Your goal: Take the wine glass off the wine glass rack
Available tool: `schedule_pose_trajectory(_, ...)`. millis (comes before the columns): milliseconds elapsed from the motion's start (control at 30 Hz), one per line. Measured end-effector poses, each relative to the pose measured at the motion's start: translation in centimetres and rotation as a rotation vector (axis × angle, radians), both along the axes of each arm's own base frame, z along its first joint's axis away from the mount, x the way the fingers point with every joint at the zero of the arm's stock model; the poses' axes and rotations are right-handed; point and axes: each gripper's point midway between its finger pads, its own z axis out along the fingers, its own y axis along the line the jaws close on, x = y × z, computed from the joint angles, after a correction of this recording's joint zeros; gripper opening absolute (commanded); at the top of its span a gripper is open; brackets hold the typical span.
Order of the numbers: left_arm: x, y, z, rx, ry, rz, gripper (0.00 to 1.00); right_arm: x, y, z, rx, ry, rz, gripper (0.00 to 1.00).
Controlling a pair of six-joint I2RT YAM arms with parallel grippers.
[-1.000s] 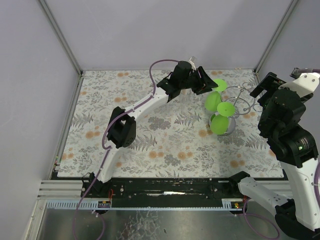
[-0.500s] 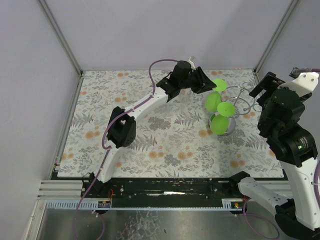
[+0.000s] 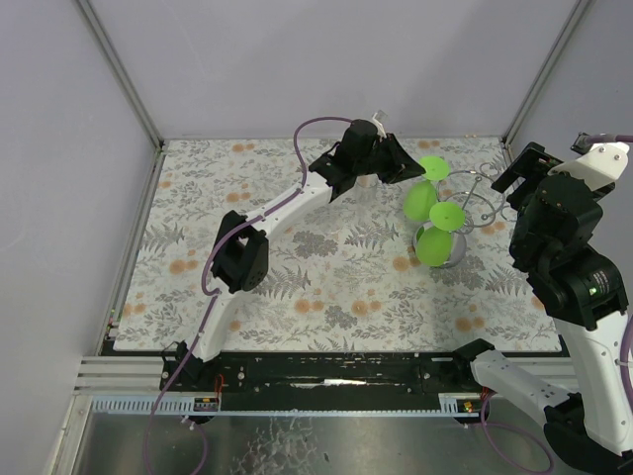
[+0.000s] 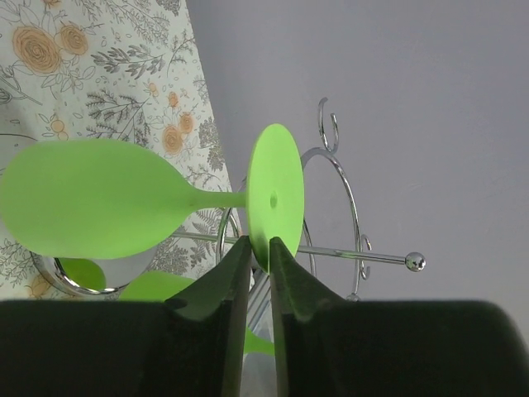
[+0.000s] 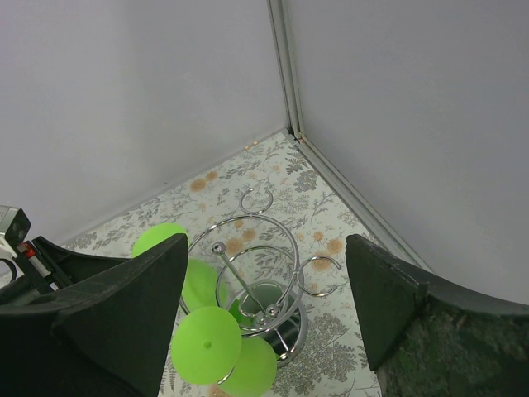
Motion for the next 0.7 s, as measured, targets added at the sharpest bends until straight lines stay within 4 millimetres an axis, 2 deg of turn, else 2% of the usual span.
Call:
schedule_pose_trajectory(200, 0.03, 0.02, 0.01, 0.0, 0.0, 0.001, 0.0, 0.0, 0.01, 0.0, 0.001, -0.001, 0.0, 0.83)
schedule_pose_trajectory(533, 0.38, 0.28, 0.23, -0.012, 0.015, 0.014, 0.0, 0.02, 0.03, -0.01, 0.003, -0.001, 0.001, 0.83)
schedule_pose_trajectory(600, 0.46, 0.36, 0.24, -0.015, 0.02, 0.017, 0.0, 0.02, 0.03, -0.01, 0.003, -0.001, 0.001, 0.86)
schedule_pose_trajectory(700, 0.62, 0.51, 0.25, -0.017, 0.026, 0.022, 0.0, 0.05, 0.05, -0.02, 0.002, 0.0, 0.002, 0.97)
